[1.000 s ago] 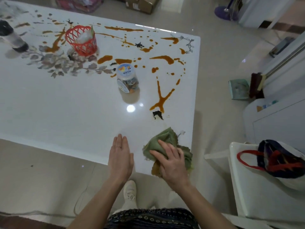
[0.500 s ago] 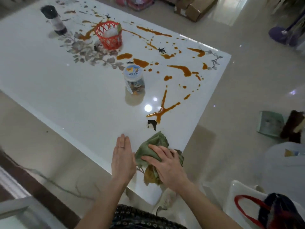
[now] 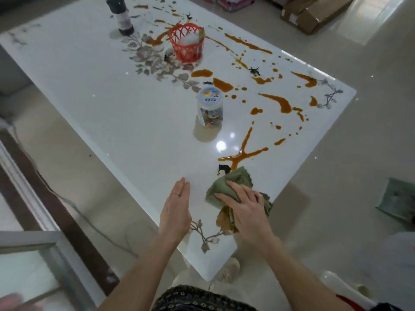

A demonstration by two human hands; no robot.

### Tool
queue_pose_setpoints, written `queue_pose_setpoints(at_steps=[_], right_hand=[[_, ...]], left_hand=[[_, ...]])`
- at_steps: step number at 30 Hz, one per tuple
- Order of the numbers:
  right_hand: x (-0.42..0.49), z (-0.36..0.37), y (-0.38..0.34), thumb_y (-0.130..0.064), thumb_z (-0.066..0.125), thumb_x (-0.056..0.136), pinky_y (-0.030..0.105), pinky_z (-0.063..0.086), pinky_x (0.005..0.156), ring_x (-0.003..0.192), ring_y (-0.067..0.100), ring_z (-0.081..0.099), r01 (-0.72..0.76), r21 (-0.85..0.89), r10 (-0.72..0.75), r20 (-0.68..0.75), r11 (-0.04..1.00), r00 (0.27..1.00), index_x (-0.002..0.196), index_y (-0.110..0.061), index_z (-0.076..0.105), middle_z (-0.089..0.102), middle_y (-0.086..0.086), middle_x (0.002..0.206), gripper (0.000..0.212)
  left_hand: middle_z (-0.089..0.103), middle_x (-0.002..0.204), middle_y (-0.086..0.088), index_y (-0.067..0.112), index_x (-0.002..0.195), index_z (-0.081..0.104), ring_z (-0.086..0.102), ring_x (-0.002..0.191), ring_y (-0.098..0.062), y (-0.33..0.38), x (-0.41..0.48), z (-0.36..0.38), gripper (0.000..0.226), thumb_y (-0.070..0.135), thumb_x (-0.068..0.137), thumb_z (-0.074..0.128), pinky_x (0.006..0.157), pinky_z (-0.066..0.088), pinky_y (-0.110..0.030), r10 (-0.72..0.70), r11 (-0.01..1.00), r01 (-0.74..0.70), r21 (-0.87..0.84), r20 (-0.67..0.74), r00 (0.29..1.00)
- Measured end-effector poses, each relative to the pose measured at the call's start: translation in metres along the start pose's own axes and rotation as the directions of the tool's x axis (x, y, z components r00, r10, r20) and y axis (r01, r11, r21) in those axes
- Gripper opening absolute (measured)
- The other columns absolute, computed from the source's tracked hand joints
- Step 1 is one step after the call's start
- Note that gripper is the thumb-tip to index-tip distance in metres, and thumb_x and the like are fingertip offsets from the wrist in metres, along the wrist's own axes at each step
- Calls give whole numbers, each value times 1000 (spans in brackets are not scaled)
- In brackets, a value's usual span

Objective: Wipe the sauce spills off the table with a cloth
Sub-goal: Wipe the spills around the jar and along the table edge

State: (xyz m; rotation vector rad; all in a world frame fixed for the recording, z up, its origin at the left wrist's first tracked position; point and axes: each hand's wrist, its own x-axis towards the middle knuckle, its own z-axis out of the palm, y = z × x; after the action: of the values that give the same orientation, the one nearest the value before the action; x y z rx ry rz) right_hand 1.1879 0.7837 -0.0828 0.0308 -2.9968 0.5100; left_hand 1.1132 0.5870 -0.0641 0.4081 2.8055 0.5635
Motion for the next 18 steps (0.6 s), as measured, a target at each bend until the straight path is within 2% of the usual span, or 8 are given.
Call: queue_pose_setpoints(at_steps=[2,5,8,10,11,15,18], right_hand=[[9,0,-2,-27,41,84,55,41,95,124,23,39,-149,41,152,-58,988,987,122,-37,61,50,1,140,44],[-13,17,-31,-21,52,84,55,40,97,125,26,41,-195,36,198,-104,980,975,124,-35,62,49,3,142,44],[-31,20,-44,-24,44,83,52,39,96,125,25,43,-45,7,45,-73,999,996,127,-38,57,47,1,145,48],[-17,16,-26,-22,52,82,54,41,94,126,25,43,81,-20,-82,-23,997,996,130,-40,53,44,-1,146,51],[-5,14,-15,-21,58,80,55,41,94,126,25,43,92,-24,-92,-17,996,996,130,-40,52,44,-1,146,53],[19,8,-3,-13,68,81,57,39,96,126,25,40,-187,20,188,-77,982,979,127,-36,60,47,2,143,52],[-6,18,-41,-19,68,73,59,41,96,126,26,41,-242,31,244,-113,970,963,126,-35,61,49,3,143,56]], left_hand=[[8,158,3,14,150,14,14,143,-11,-3,1,-2,72,-10,86,37,110,18,-20,-3,1000,3,-4,-8,1000],[13,157,2,14,150,17,19,142,-13,-5,0,-3,70,-10,87,38,110,18,-20,-9,1000,9,1,-32,999],[13,157,-2,10,149,19,20,143,-16,-2,-4,-1,70,-12,86,39,113,18,-23,8,1000,-7,12,-36,999],[13,157,-2,10,148,20,19,143,-16,-1,-5,0,70,-13,85,39,113,18,-24,8,1000,-7,18,-28,1000],[14,157,-1,10,148,21,20,143,-16,-1,-4,0,69,-13,85,39,113,19,-24,1,1000,0,15,-32,999],[18,156,0,11,147,26,21,142,-15,2,-1,-3,65,-10,87,40,113,23,-25,-18,1000,18,6,-45,999],[15,157,0,12,148,23,18,143,-14,2,-4,-5,69,-11,86,38,114,20,-24,-30,1000,30,2,-32,999]])
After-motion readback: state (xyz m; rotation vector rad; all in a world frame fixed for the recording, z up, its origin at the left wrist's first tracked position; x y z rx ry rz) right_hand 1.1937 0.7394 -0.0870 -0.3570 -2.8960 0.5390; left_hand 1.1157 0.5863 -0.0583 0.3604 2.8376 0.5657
